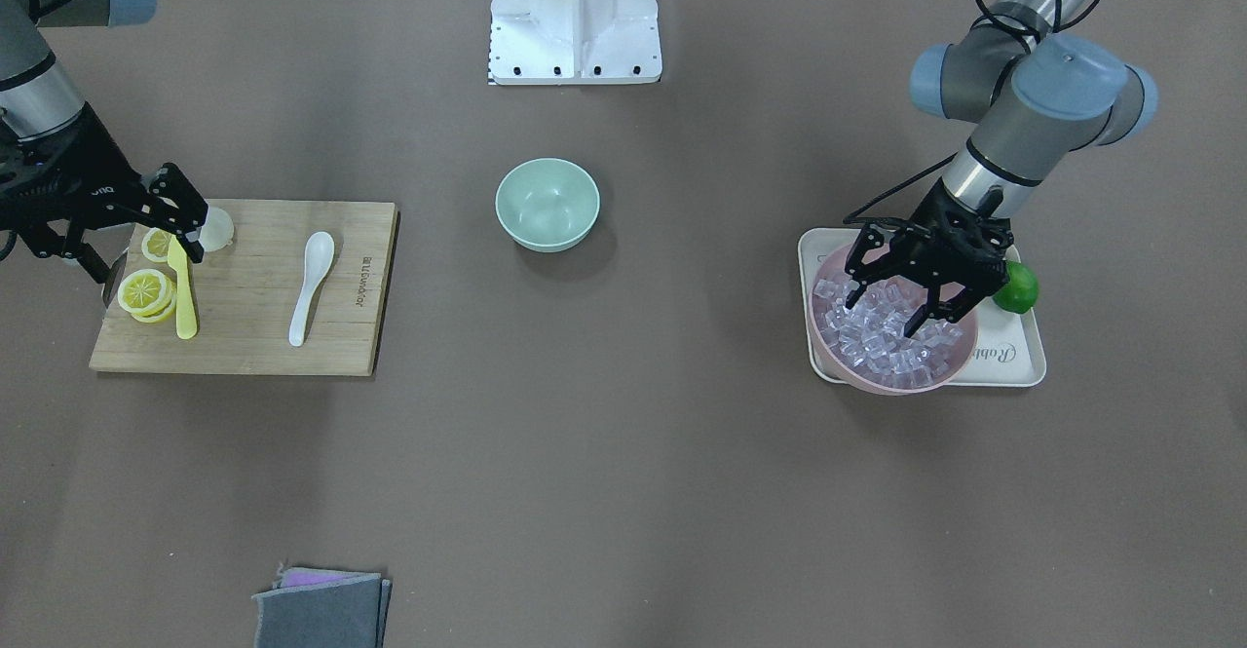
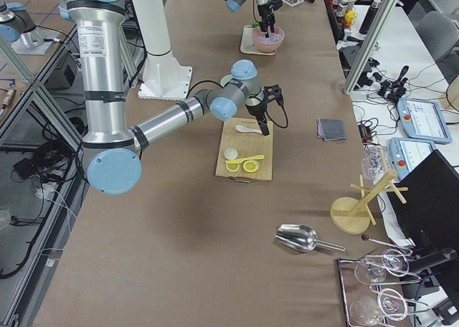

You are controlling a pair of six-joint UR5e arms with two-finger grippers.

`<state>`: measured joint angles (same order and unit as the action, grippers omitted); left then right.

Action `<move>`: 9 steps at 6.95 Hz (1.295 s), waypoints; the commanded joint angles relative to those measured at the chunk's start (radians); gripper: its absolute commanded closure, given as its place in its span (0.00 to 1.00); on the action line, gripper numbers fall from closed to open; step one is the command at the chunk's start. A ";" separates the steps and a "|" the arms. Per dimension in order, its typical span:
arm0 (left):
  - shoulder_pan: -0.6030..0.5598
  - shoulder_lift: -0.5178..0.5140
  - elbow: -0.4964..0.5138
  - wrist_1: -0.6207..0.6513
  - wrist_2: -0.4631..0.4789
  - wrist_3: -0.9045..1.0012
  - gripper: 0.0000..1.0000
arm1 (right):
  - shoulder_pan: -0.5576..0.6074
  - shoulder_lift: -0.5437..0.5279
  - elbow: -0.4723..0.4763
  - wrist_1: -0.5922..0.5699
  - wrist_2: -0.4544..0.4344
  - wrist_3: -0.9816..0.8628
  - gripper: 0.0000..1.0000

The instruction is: Put spoon and ice into bowl

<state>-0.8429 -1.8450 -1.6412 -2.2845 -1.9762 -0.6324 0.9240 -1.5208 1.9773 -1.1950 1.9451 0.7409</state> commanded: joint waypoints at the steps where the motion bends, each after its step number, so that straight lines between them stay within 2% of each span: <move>1: 0.010 -0.005 0.012 0.000 0.000 -0.003 0.27 | -0.001 0.001 0.000 0.000 0.000 0.000 0.00; 3: 0.013 -0.002 0.011 -0.001 -0.001 -0.003 0.33 | -0.004 0.001 0.000 0.000 0.000 0.000 0.00; 6: 0.016 0.004 0.009 0.000 -0.004 -0.003 0.49 | -0.005 0.001 0.000 0.000 0.000 0.000 0.00; 9: 0.027 0.006 0.008 0.000 -0.006 -0.003 0.54 | -0.007 0.001 0.000 0.000 0.000 0.000 0.00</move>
<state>-0.8205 -1.8400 -1.6316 -2.2841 -1.9807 -0.6351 0.9183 -1.5202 1.9773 -1.1950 1.9451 0.7409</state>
